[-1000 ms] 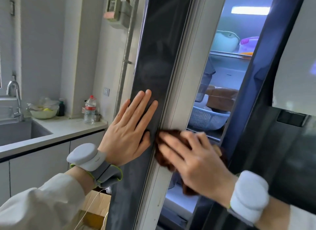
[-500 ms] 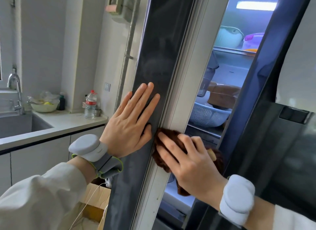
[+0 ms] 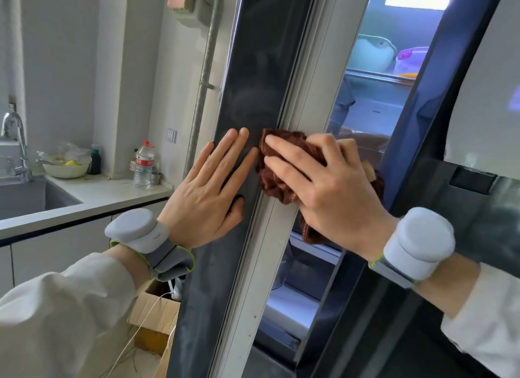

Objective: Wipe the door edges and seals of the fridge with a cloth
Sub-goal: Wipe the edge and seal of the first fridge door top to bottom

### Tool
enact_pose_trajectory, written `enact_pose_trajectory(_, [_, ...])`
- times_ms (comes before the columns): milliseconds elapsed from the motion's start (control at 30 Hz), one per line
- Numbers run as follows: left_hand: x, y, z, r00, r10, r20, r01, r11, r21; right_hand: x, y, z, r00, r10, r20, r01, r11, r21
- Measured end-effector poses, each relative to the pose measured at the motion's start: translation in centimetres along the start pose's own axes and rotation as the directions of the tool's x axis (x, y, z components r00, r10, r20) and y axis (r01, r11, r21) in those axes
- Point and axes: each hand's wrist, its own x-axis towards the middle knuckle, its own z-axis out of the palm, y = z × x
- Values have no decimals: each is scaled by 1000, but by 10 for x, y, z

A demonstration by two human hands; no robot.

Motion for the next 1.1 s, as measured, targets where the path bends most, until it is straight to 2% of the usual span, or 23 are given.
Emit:
enact_pose_trajectory(233, [-2,-8,-1,999,50,-4,-50,998,30,-41,-39,17,995,-84,51,84,996,2])
enact_pose_trajectory(433, [-1,-5,2,999,50,-15,-50,998,33,-69,-74,25,989,-52,138,49,999,22])
enact_pose_trajectory(633, [0,-3,2,999,44,-4,-44,997,57,-89,-96,21,933,-207,295,172,975,142])
enact_pose_trajectory(733, [1,0,0,999,34,-2,-34,997,68,-71,-77,13,943,-181,279,141,978,155])
enact_pose_trajectory(867, [1,1,0,1000,25,7,-25,996,84,-46,-52,5,976,-83,204,73,996,59])
enact_pose_trajectory(1000, [-1,1,-1,1000,25,19,-26,996,82,-49,-62,8,976,-77,203,79,997,0])
enact_pose_trajectory(1100, [0,2,-1,1000,23,12,-24,997,77,-63,-78,11,962,-122,244,119,993,27])
